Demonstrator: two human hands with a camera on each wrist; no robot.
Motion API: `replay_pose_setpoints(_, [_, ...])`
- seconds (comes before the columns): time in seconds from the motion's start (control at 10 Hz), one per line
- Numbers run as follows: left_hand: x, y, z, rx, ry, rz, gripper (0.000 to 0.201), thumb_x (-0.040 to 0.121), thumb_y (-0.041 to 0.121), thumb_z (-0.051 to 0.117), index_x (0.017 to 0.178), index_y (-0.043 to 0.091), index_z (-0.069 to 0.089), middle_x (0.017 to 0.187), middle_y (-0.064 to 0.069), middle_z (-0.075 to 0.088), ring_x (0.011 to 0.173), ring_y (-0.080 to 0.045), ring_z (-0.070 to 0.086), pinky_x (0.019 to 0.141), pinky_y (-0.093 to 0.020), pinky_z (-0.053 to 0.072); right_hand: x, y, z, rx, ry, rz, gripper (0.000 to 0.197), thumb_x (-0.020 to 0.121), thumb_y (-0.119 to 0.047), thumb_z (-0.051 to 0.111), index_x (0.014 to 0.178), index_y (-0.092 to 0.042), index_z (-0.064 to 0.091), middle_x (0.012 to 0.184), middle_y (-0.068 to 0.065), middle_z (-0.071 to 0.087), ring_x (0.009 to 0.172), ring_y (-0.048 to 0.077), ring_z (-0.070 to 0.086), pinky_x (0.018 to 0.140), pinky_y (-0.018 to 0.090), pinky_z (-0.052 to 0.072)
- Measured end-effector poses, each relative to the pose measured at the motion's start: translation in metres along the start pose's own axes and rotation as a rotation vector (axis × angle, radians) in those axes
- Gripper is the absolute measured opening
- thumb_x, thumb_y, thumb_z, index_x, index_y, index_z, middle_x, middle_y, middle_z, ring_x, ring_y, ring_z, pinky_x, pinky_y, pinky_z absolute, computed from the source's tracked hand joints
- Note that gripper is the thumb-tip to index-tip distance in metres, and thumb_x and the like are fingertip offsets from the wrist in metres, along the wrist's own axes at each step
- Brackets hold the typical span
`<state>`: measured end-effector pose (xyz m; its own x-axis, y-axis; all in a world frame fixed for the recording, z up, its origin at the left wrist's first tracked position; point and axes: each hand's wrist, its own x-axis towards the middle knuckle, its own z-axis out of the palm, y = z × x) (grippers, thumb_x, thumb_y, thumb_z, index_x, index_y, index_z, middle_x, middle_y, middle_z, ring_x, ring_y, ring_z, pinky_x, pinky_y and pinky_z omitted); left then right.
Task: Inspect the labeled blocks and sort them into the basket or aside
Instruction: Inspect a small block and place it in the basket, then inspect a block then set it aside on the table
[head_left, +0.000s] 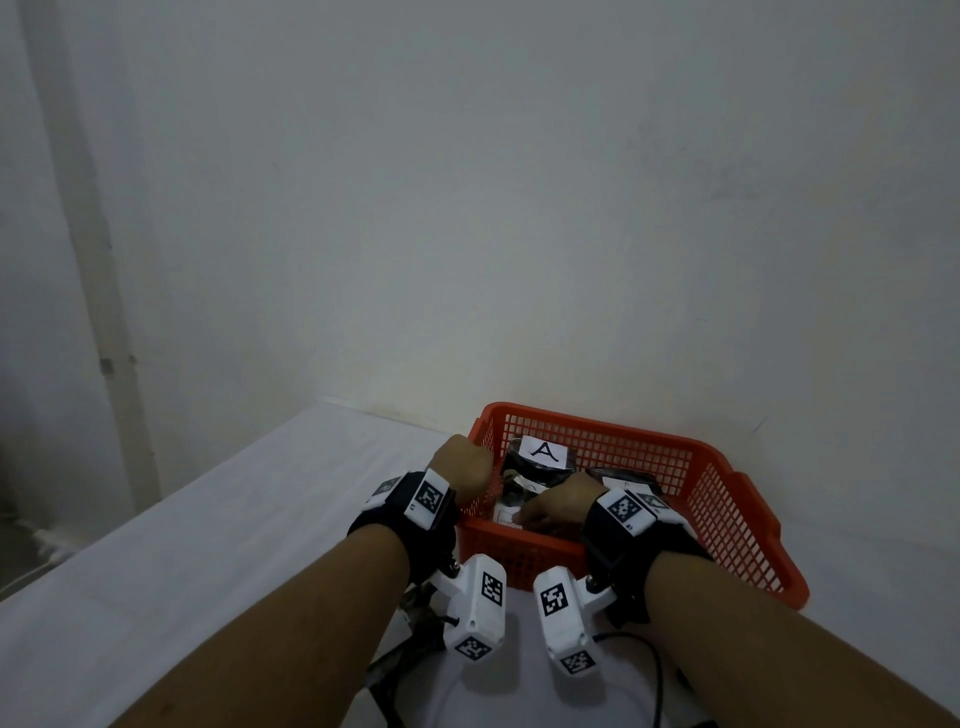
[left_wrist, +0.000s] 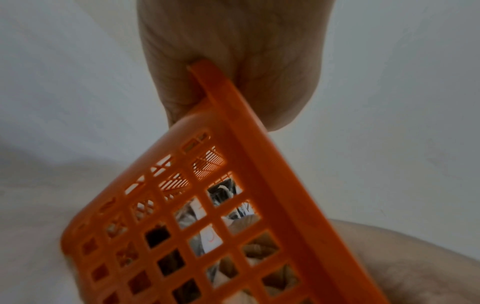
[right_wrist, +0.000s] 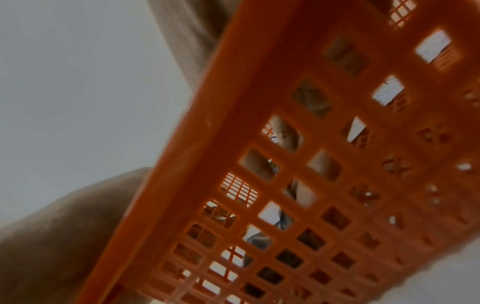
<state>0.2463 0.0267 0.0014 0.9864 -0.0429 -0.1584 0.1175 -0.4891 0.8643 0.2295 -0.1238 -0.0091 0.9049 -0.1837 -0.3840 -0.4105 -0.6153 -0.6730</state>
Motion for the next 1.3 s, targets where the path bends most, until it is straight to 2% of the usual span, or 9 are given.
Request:
replay_pose_setpoints(0.2, [0.004,-0.001,0.000,-0.119,0.001,-0.074,0.035,0.102,0.005,0.046,0.131,-0.012,0.057,0.130,-0.029,0.063,0.060,-0.011,0.053,0.039,-0.008,0.044,-0.001,0.001,0.005,-0.044,0.003,-0.068,0.045,0.084,-0.022,0.084,0.120,0.001,0.071,0.125,0.014,0.073,0.118,0.031,0.070,0.096,0.034,0.058])
replay_pose_setpoints(0.3, [0.006,-0.002,-0.001,0.173,-0.030,0.058,0.036,0.106,0.009,0.039,0.129,-0.011,0.058,0.131,-0.028,0.062,0.091,-0.027,0.068,0.076,-0.022,0.058,-0.003,0.000,0.004,-0.036,0.004,-0.066,0.035,0.083,-0.020,0.086,0.110,-0.001,0.076,0.112,0.014,0.078,0.105,0.028,0.075,0.097,0.041,0.060])
replay_pose_setpoints(0.4, [0.009,-0.004,0.000,0.149,-0.013,0.051,0.035,0.104,0.009,0.043,0.129,-0.011,0.058,0.130,-0.028,0.064,0.079,-0.023,0.066,0.071,-0.030,0.056,-0.002,0.003,0.004,-0.046,0.062,-0.071,0.039,0.083,-0.020,0.085,0.113,0.001,0.074,0.111,0.008,0.077,0.108,0.028,0.074,0.092,0.035,0.061])
replay_pose_setpoints(0.6, [-0.005,0.006,-0.006,0.369,-0.048,0.095,0.037,0.109,0.011,0.036,0.128,-0.012,0.057,0.135,-0.028,0.060,0.122,-0.040,0.060,0.100,-0.038,0.048,-0.028,0.001,-0.010,-0.207,0.293,-0.210,0.021,0.084,-0.020,0.076,0.088,0.001,0.077,0.090,0.014,0.079,0.080,0.030,0.077,0.066,0.039,0.065])
replay_pose_setpoints(0.7, [-0.001,0.004,-0.009,0.230,-0.046,0.047,0.036,0.107,0.017,0.040,0.120,-0.008,0.062,0.131,-0.028,0.062,0.119,-0.040,0.062,0.089,-0.039,0.052,-0.054,0.004,-0.021,-0.131,0.355,-0.337,0.015,0.088,-0.015,0.071,0.084,-0.006,0.083,0.084,0.013,0.080,0.071,0.032,0.076,0.061,0.043,0.066])
replay_pose_setpoints(0.9, [-0.025,0.008,-0.034,0.297,0.010,0.125,0.045,0.101,0.038,0.047,0.100,-0.004,0.066,0.102,-0.020,0.066,0.079,-0.025,0.059,0.056,-0.026,0.041,-0.117,0.011,-0.020,-0.113,0.411,-0.593,0.004,0.089,-0.019,0.075,0.093,-0.020,0.076,0.073,-0.006,0.066,0.061,0.004,0.059,0.050,0.010,0.037])
replay_pose_setpoints(1.1, [-0.063,-0.012,-0.067,0.507,0.065,0.268,0.035,0.098,0.037,0.055,0.085,0.006,0.064,0.093,-0.009,0.064,0.087,-0.026,0.060,0.082,-0.037,0.051,-0.164,0.017,0.014,-0.079,0.287,-0.752,0.023,0.087,-0.022,0.077,0.109,-0.023,0.073,0.093,-0.009,0.072,0.083,0.004,0.068,0.067,0.019,0.055])
replay_pose_setpoints(1.2, [-0.092,-0.028,-0.075,0.630,0.047,0.288,0.027,0.097,0.038,0.058,0.085,0.014,0.057,0.089,-0.005,0.058,0.083,-0.022,0.055,0.079,-0.032,0.046,-0.179,0.020,0.035,-0.123,0.194,-0.768,0.032,0.087,-0.021,0.079,0.118,-0.023,0.070,0.100,-0.008,0.071,0.092,0.007,0.068,0.083,0.025,0.059])
replay_pose_setpoints(1.3, [-0.116,-0.044,-0.078,0.698,-0.010,0.240,0.042,0.094,0.043,0.063,0.105,0.003,0.073,0.103,-0.009,0.072,0.098,-0.024,0.068,0.091,-0.037,0.053,-0.179,0.022,0.053,-0.243,0.075,-0.741,0.048,0.088,-0.024,0.079,0.133,-0.024,0.062,0.119,-0.005,0.069,0.109,0.012,0.065,0.098,0.032,0.056])
